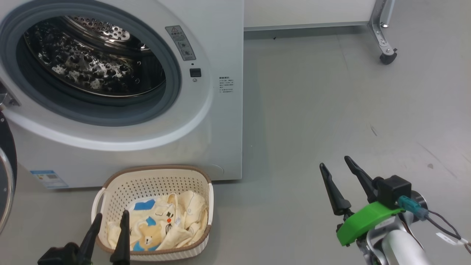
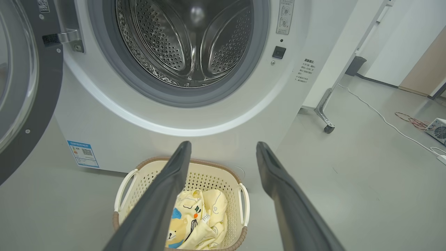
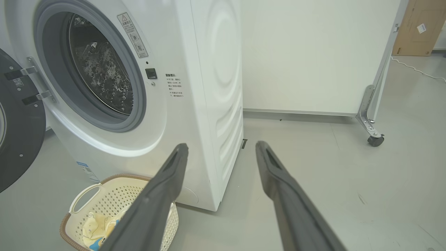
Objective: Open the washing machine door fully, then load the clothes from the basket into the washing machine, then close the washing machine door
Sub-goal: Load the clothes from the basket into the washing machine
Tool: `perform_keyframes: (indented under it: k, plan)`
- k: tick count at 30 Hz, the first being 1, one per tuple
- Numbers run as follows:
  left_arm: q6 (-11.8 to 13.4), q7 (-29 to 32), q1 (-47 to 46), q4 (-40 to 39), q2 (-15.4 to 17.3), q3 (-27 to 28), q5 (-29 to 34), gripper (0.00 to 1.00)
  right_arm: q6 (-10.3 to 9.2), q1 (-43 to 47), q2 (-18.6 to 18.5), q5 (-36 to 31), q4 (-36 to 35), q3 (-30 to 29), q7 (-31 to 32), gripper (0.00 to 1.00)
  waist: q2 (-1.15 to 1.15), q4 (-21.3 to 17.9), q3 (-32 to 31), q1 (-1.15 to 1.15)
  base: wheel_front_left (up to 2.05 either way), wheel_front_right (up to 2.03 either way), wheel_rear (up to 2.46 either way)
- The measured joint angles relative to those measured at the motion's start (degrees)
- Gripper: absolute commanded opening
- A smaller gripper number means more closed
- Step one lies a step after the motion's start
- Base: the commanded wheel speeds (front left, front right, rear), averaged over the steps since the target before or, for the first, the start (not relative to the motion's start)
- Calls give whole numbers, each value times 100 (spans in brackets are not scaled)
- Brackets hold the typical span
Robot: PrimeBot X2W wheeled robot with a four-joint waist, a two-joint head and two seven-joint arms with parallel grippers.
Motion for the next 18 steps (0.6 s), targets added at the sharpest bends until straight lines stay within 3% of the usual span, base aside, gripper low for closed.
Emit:
perform_keyframes:
  k: [18]
  plan:
    - [-96,0,-39,70,-87,63,154,100,0,0,1,-41,-1,-27,0,100,0,41,80,-1,2,-2,0]
